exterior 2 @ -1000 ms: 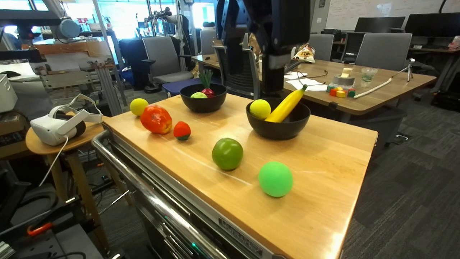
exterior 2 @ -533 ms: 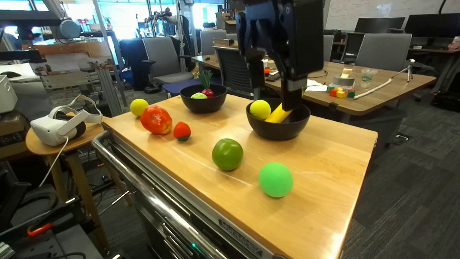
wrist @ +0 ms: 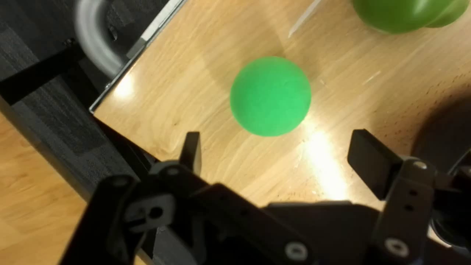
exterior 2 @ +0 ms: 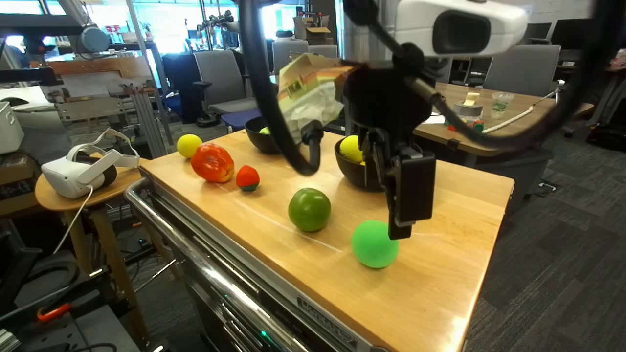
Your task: Take the fruit toys from the table and put them in the two black bowls on the table
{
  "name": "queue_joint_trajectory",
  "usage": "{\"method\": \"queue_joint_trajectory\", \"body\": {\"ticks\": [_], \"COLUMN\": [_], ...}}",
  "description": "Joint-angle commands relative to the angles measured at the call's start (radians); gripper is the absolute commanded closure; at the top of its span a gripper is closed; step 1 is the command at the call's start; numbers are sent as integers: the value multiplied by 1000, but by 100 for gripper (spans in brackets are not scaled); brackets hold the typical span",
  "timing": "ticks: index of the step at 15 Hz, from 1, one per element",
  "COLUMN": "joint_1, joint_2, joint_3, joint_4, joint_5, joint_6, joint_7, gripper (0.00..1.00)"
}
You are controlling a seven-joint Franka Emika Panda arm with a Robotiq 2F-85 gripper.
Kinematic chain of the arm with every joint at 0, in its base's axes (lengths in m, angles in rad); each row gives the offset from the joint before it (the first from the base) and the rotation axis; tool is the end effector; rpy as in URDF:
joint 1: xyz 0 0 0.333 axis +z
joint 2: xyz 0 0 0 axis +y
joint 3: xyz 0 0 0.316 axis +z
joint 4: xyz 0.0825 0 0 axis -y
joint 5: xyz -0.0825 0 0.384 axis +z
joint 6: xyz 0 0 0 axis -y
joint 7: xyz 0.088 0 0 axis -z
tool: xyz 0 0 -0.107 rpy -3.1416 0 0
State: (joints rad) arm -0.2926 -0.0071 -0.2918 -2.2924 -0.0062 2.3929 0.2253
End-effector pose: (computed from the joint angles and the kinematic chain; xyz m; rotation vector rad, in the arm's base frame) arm 0.4365 -0.2888 0.3632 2.8664 -1.2212 0.1640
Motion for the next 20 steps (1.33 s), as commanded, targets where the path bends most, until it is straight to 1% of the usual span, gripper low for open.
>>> {"method": "queue_joint_trajectory", "body": {"ticks": [1, 3, 5, 6, 8, 10, 11, 13, 14, 16, 18, 19, 20], "joint_1": [-2, -2, -3, -3, -2, -1, -1, 3, 14, 49, 72, 86, 97], "joint_2": [82, 113, 138, 148, 160, 166, 165, 154, 123, 27, -5, -27, -27], "joint_3": [-2, -4, -8, -10, -14, -14, -15, -14, -9, 7, 32, 52, 71], "joint_4": [57, 71, 77, 79, 80, 88, 94, 109, 117, 113, 145, 163, 176], "joint_5": [90, 106, 100, 98, 93, 93, 94, 90, 73, -17, -57, -60, -37], "joint_6": [26, 22, 16, 6, -10, -14, -17, -33, -53, -35, -18, -13, 22], "joint_7": [34, 52, 74, 82, 95, 103, 112, 131, 142, 121, 123, 117, 101], "gripper": [2, 3, 29, 35, 53, 68, 72, 77, 80, 80, 80, 80, 80]}}
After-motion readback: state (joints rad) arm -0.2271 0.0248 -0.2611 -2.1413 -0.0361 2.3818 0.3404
